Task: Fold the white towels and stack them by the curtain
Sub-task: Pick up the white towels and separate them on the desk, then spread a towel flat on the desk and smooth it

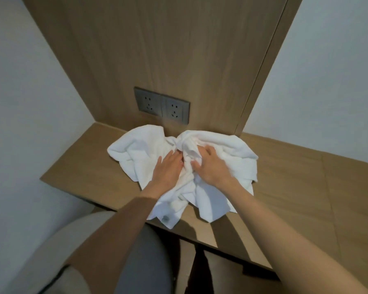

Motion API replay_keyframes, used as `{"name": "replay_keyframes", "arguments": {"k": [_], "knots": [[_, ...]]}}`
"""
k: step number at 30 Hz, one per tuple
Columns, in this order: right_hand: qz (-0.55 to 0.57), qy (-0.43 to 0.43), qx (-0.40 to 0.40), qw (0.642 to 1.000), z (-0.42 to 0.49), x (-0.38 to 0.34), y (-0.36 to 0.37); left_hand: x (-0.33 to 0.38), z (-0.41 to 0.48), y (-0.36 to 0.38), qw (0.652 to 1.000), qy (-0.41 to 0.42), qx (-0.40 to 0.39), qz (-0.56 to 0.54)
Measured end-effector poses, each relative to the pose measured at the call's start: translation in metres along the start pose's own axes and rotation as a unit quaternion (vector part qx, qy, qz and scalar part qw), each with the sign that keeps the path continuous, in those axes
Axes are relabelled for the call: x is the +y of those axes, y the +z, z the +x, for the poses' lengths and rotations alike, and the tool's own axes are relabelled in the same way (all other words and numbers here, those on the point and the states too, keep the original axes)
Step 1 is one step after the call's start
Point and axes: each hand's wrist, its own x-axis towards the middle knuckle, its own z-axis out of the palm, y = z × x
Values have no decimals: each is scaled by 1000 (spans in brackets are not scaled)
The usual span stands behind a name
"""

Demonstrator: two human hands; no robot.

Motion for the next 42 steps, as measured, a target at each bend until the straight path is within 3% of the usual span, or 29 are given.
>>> {"name": "replay_keyframes", "arguments": {"k": [4,13,18,31,42], "knots": [[20,-10,-31,999,4,-3,-15,-7,-7,-10,999,12,-13,-39],[22,-22,149,988,-83,-39,-33,0,-89,-44,997,27,73,-19],[28,-27,173,984,-155,-79,-14,-6,-168,-58,989,30,121,84],[32,-83,152,984,-349,-182,78,-51,-419,-77,994,6,111,23],[34,-139,76,987,-434,-218,171,-109,-569,-45,983,-123,134,16]]}}
